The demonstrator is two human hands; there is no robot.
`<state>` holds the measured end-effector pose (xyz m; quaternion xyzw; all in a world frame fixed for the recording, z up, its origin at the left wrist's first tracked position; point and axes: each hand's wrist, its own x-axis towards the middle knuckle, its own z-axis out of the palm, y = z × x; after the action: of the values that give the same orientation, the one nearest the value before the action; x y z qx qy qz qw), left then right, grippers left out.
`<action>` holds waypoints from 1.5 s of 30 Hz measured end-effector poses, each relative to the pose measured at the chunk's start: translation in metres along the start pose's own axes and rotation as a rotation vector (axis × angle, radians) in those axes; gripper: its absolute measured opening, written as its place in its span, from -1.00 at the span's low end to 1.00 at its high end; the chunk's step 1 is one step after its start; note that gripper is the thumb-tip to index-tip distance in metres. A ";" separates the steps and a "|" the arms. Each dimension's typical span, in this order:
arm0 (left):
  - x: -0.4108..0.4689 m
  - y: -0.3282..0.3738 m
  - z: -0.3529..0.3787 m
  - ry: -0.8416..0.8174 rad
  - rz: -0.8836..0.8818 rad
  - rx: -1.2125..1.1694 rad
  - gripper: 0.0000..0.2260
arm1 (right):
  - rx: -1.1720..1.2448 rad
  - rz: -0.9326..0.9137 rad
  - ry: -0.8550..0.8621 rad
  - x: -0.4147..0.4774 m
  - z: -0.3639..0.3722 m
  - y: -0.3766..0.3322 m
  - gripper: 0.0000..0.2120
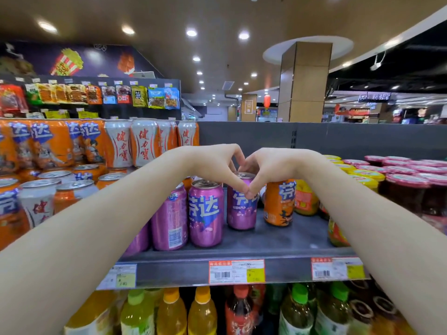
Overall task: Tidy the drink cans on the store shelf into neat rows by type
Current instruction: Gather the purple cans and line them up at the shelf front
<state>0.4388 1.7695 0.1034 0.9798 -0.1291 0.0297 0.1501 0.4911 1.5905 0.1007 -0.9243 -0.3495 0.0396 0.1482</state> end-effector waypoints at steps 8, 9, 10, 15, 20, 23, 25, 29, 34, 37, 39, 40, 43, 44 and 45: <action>0.007 0.003 0.008 -0.009 0.036 0.085 -0.29 | -0.082 0.127 0.304 -0.041 -0.012 0.005 -0.30; 0.007 0.003 0.007 -0.016 0.044 0.080 -0.29 | -0.165 0.190 0.279 -0.042 -0.006 0.004 -0.30; 0.006 0.003 0.005 -0.027 0.050 0.070 -0.29 | -0.222 0.244 0.238 -0.040 0.001 0.004 -0.32; 0.001 0.004 0.001 -0.073 0.091 0.034 -0.34 | -0.238 0.314 0.214 -0.028 0.019 0.012 -0.43; -0.004 0.001 0.004 -0.079 0.091 -0.003 -0.34 | -0.028 0.221 0.257 -0.038 0.016 0.017 -0.30; -0.005 -0.001 0.005 -0.066 0.080 0.007 -0.37 | 0.030 0.198 0.275 -0.045 0.020 0.020 -0.29; -0.005 -0.001 0.005 -0.048 0.062 0.035 -0.41 | 0.054 0.182 0.300 -0.050 0.023 0.022 -0.27; -0.002 0.002 0.006 -0.039 0.065 0.068 -0.47 | 0.170 0.130 0.268 -0.058 0.027 0.022 -0.27; -0.009 0.006 0.002 -0.066 0.099 0.038 -0.51 | 0.208 0.109 0.360 -0.042 0.031 0.023 -0.26; -0.013 0.006 0.003 -0.091 0.119 -0.001 -0.52 | 0.195 0.079 0.399 -0.027 0.036 0.021 -0.28; -0.015 0.005 0.004 -0.091 0.111 0.000 -0.49 | 0.202 0.048 0.395 -0.019 0.039 0.021 -0.32; -0.017 0.004 0.004 -0.089 0.104 0.004 -0.47 | 0.219 0.032 0.381 -0.015 0.040 0.021 -0.33; -0.021 0.004 0.003 -0.073 0.081 0.005 -0.37 | 0.372 -0.016 0.310 -0.011 0.040 0.027 -0.40; -0.023 0.005 0.002 -0.076 0.078 0.002 -0.35 | 0.459 -0.031 0.279 -0.011 0.039 0.029 -0.43; -0.024 0.005 0.002 -0.086 0.074 -0.006 -0.34 | 0.541 -0.047 0.244 -0.012 0.040 0.030 -0.44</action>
<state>0.4141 1.7704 0.1008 0.9742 -0.1718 -0.0073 0.1461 0.4947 1.5711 0.0532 -0.8409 -0.3270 0.0163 0.4309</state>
